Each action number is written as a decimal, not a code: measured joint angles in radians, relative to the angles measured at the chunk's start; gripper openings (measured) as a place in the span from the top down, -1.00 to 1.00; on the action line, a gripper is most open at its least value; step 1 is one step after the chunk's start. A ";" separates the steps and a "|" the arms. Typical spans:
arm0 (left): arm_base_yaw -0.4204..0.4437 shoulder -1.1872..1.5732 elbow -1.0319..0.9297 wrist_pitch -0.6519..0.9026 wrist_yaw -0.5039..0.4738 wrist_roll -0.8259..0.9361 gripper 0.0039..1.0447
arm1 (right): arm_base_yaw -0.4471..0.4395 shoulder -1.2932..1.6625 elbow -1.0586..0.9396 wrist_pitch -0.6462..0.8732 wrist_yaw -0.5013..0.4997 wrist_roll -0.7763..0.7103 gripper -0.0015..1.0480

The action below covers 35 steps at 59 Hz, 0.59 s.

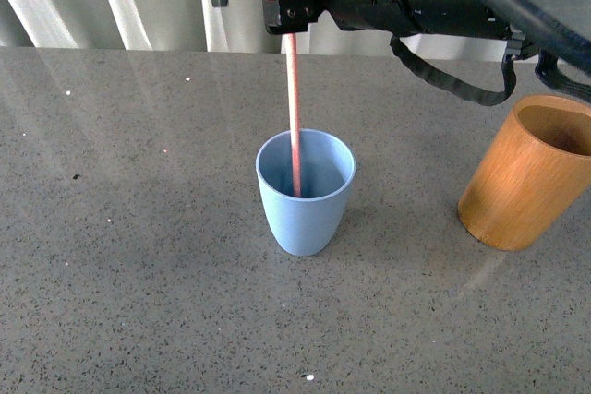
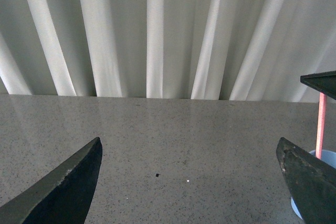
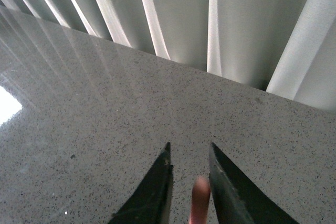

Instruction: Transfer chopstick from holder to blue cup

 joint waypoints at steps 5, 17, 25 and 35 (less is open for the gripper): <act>0.000 0.000 0.000 0.000 0.000 0.000 -0.87 | -0.008 -0.035 -0.005 -0.013 0.015 0.018 0.08; 0.000 0.000 0.000 0.000 0.000 0.000 -0.87 | -0.129 -0.383 -0.143 -0.098 0.098 0.023 -0.79; 0.000 0.000 0.000 0.000 0.000 0.000 -0.87 | -0.319 -0.669 -0.338 -0.154 0.251 -0.060 -0.81; 0.000 0.000 0.000 0.000 0.002 0.000 -0.87 | -0.430 -0.760 -0.477 -0.145 0.301 -0.162 -0.80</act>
